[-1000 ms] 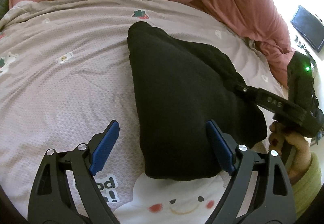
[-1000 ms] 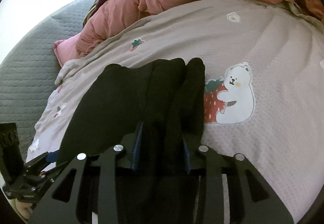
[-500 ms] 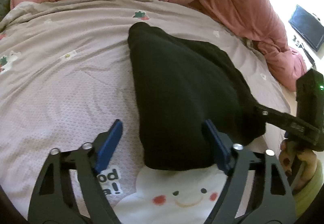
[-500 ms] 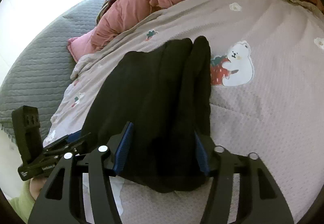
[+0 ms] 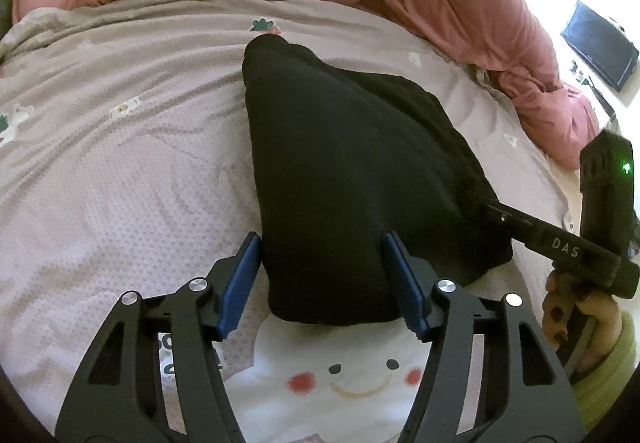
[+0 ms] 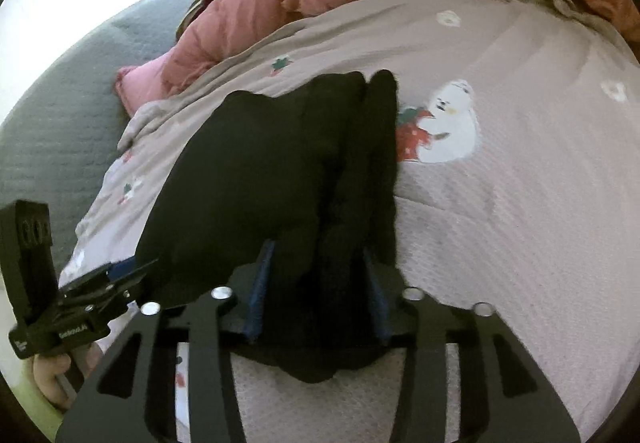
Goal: Fold small clothes
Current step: 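Press the folded shirt flat with both grippers and open them, then pull both open grippers back from the folded black shirt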
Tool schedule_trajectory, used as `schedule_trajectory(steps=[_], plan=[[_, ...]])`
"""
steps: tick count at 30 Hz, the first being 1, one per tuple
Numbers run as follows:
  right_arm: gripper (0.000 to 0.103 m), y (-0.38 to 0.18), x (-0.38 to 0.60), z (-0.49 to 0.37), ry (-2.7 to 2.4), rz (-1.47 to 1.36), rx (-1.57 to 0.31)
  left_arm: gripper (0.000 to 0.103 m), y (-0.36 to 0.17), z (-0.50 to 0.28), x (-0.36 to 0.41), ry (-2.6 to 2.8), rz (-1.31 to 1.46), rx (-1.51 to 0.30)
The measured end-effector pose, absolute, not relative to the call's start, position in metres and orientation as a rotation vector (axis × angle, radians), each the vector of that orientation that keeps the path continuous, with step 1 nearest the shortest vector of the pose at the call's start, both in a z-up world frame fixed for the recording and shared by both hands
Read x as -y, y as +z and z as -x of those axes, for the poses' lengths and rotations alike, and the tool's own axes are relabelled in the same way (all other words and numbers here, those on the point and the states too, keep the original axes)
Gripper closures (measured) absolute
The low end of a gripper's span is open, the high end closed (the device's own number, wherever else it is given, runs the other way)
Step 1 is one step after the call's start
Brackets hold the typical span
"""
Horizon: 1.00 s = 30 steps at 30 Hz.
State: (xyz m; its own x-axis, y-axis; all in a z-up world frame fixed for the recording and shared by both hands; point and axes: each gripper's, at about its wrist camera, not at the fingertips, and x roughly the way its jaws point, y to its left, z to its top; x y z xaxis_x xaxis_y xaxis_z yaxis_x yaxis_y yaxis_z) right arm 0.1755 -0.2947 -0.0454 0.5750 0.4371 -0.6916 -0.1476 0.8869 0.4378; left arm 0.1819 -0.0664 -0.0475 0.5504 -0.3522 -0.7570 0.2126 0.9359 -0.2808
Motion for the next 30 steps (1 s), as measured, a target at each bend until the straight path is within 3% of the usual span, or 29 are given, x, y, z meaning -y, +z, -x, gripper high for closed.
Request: schedule_trajectory(steps=[11,14,17,23,30], plan=[[0.050,-0.045,0.294,-0.162,0.297,-0.352,-0.888,0.045,-0.049,-0.181,0.063,-0.336,0.171,-0.936],[0.039,-0.044,0.294,-0.161,0.266,-0.339,-0.886,0.045,-0.048,-0.181,0.063,-0.337,0.173,-0.937],[0.038,-0.043,0.295,-0.160,0.260,-0.342,-0.886,0.045,-0.047,-0.180,0.062,-0.337,0.174,-0.939],[0.026,-0.044,0.297,-0.158,0.236,-0.338,-0.905,0.038,-0.046,-0.179,0.060,-0.328,0.176,-0.947],[0.025,-0.039,0.302,-0.152,0.231,-0.371,-0.910,0.033,-0.041,-0.174,0.057,-0.317,0.178,-0.951]])
